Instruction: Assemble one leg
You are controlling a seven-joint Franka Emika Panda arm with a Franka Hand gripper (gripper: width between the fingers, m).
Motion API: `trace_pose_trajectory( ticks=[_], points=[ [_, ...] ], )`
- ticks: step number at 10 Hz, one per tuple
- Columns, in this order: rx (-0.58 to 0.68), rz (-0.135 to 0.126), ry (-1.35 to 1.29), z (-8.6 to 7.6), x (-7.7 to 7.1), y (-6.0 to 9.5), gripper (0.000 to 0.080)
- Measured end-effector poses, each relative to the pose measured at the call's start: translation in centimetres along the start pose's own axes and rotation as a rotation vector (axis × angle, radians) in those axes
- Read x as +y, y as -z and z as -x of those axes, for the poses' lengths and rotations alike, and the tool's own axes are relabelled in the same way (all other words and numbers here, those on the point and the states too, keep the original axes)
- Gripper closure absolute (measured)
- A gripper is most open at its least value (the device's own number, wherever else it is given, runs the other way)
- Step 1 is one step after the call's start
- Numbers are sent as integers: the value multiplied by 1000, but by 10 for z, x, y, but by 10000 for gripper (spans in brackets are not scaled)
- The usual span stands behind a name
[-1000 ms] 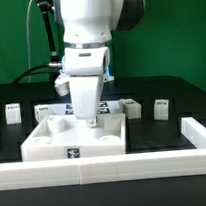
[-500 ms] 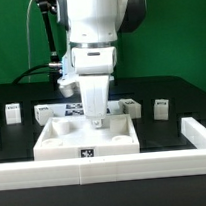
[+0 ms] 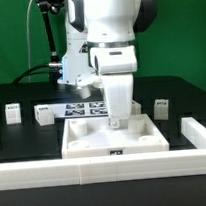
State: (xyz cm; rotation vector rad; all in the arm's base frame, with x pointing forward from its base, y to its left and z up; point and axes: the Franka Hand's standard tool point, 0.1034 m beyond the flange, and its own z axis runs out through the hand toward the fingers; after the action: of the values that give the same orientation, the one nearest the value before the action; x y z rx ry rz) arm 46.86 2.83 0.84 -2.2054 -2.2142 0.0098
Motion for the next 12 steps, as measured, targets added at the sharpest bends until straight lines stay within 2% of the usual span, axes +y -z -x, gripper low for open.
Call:
trace_pose_trajectory(
  ticks=[3,5,6,9,10,11,12],
  points=[
    [16,26,4,-34,22,0,736],
    [18,25,-9,-50,22,0,736],
    [19,25,-8,-54,22,0,736],
    [19,25,-11,-53,22,0,736],
    [19,25,-11,-53,22,0,564],
    [19,25,-12,-53,22,0,428],
    [19,25,-12,-53,22,0,428]
  ],
)
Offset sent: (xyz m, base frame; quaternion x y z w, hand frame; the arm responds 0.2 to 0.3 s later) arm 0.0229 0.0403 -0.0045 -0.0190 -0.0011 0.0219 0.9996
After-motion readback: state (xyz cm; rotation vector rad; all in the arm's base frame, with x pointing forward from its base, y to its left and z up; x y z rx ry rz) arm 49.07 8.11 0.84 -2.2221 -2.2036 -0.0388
